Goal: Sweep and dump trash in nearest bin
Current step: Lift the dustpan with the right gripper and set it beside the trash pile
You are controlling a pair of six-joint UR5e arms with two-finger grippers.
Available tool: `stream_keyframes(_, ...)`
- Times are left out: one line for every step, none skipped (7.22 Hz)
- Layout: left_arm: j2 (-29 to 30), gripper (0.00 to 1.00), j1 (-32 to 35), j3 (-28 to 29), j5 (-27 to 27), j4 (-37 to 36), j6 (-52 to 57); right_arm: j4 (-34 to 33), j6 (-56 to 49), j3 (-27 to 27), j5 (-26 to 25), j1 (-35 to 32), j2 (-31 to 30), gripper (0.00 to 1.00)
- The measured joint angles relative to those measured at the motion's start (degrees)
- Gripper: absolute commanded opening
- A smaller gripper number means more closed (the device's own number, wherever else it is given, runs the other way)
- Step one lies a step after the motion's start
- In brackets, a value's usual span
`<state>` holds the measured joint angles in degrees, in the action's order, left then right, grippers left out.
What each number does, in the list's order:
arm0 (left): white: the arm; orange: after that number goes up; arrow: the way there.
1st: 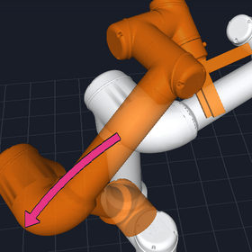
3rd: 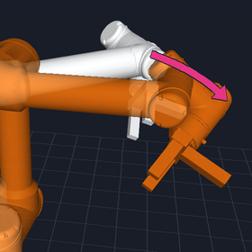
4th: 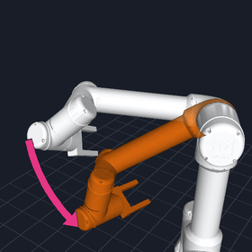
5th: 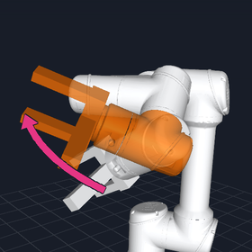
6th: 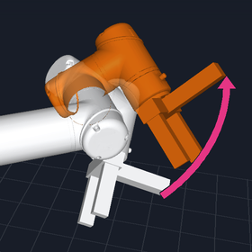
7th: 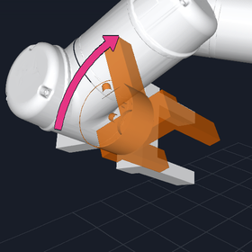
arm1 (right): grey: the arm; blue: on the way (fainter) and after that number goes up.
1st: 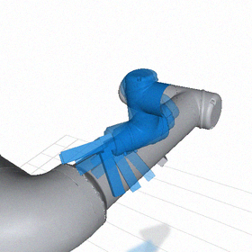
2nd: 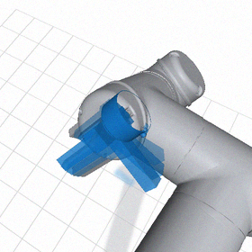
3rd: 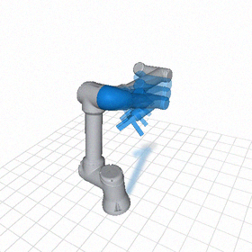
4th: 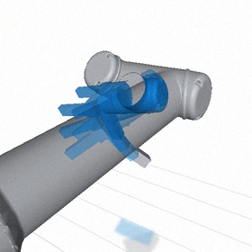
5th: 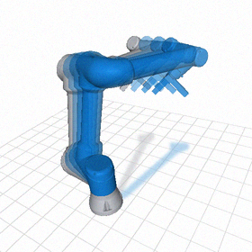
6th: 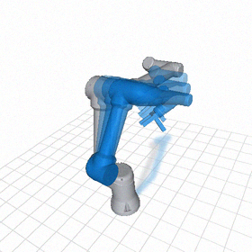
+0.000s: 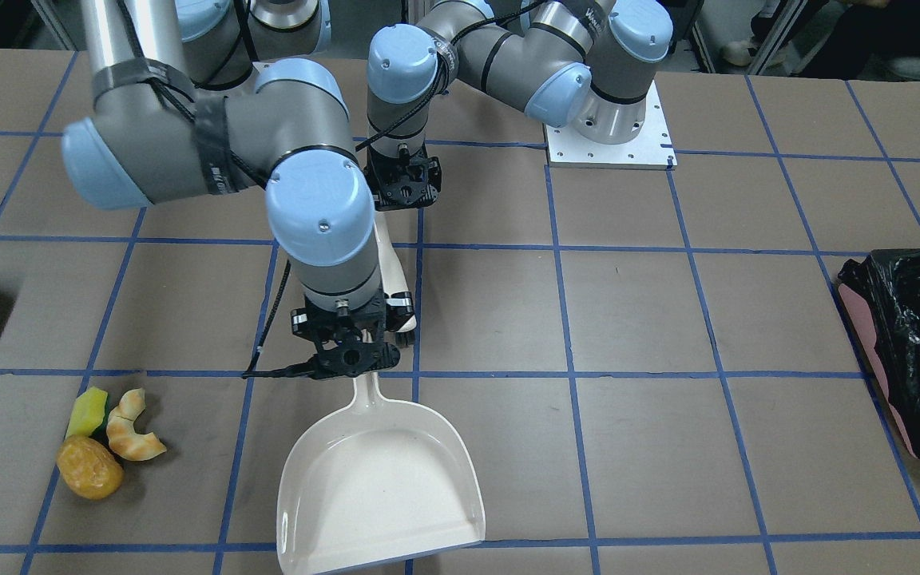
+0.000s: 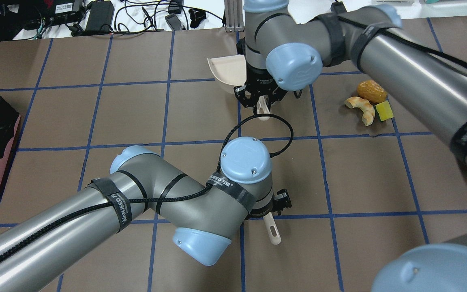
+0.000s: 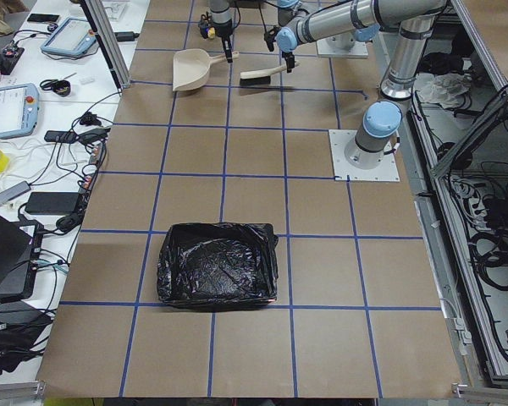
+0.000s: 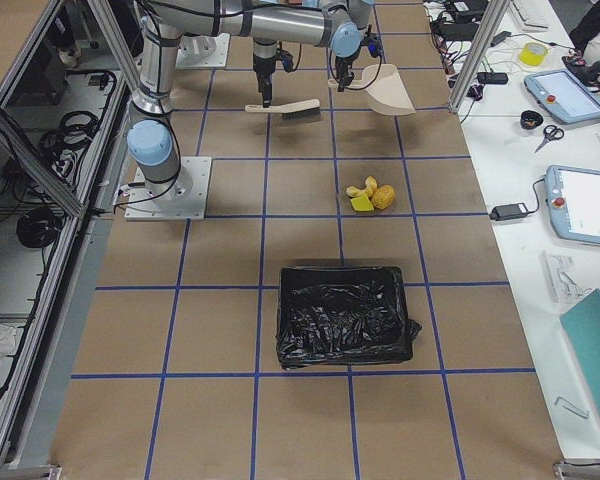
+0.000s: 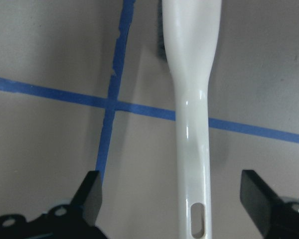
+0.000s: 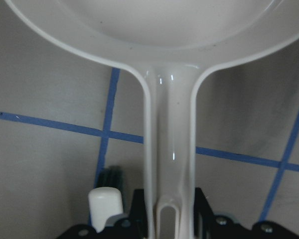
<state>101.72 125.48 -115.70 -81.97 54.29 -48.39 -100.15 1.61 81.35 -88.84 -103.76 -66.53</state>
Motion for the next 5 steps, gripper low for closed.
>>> stream_keyframes(0.78, 0.94, 0.06, 0.02, 0.51, -0.15, -0.61, 2.43, -7.66, -1.01, -1.42, 3.54, -1.79, 0.00)
stream_keyframes(1.47, 0.89, 0.20, 0.03, 1.35, -0.19, -1.60, 4.18, -16.74, -1.40, -3.65, 7.58, -3.56, 0.00)
stream_keyframes(2.00, 0.89, 0.50, 0.03, 1.83, -0.18, -2.18, 5.78, -26.01, -1.50, -5.54, 11.88, -5.01, 0.00)
stream_keyframes(2.41, 0.89, 0.93, 0.03, 2.10, -0.16, -2.86, 7.00, -35.13, -1.52, -7.36, 16.32, -5.89, 0.00)
stream_keyframes(2.67, 0.89, 1.58, 0.03, 2.44, -0.15, -3.78, 7.59, -44.04, -1.54, -9.04, 20.63, -6.28, 0.00)
